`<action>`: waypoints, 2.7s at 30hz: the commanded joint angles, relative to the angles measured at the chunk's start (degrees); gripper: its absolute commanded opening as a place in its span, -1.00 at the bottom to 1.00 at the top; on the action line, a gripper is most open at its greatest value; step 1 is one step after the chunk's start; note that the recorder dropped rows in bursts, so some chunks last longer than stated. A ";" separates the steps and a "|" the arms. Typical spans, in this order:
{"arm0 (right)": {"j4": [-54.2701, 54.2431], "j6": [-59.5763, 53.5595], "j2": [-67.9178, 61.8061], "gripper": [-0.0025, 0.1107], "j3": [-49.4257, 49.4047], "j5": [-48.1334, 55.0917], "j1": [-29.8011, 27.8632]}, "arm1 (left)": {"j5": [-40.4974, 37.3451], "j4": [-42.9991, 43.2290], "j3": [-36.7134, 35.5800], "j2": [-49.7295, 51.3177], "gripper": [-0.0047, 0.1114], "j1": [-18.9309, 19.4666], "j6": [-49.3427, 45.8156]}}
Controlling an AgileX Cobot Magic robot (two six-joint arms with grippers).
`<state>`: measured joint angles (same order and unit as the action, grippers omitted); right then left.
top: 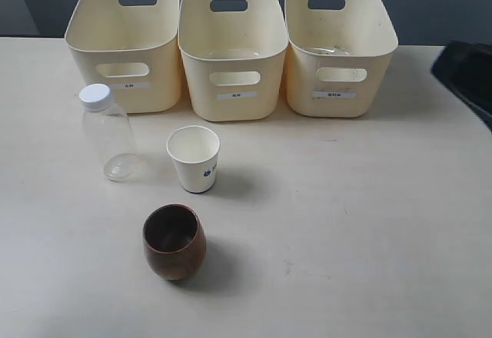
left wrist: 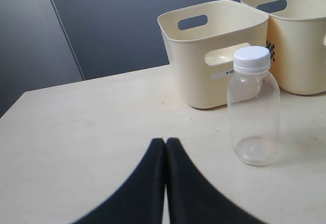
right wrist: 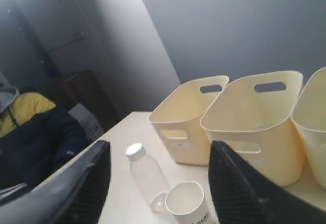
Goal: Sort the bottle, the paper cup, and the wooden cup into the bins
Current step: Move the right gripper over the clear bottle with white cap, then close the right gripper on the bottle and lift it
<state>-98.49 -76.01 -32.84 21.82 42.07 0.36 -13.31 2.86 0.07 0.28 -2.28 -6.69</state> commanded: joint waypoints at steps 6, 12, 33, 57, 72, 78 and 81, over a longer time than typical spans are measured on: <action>-1.46 -12.36 -24.66 0.02 9.37 14.04 1.38 | 0.05 -0.26 -0.07 -0.28 -0.92 -0.18 0.11; -1.46 -20.52 -32.61 0.02 14.74 6.57 12.23 | 0.05 -0.36 -0.07 -0.28 -0.92 -0.18 0.11; -1.46 -32.44 -63.74 0.43 38.58 -13.64 39.15 | 0.05 -0.36 -0.07 -0.28 -0.92 -0.18 0.11; -1.46 -32.30 -86.27 0.37 60.84 -16.82 43.11 | 0.05 -0.26 -0.07 -0.28 -0.92 -0.18 0.11; -1.46 -32.30 -92.75 0.37 67.79 -18.51 43.11 | 0.05 -0.37 -0.07 -0.28 -0.92 -0.18 0.11; -1.46 -32.30 -92.98 0.37 68.78 -19.72 43.11 | 0.05 -0.37 -0.07 -0.28 -0.92 -0.18 0.11; -1.46 -32.30 -93.24 0.37 69.30 -20.69 43.11 | 0.05 -0.37 -0.07 -0.28 -0.92 -0.18 0.11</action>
<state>-99.65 -107.97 -125.79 90.28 22.44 43.59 -13.31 2.86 0.07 0.28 -2.28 -6.69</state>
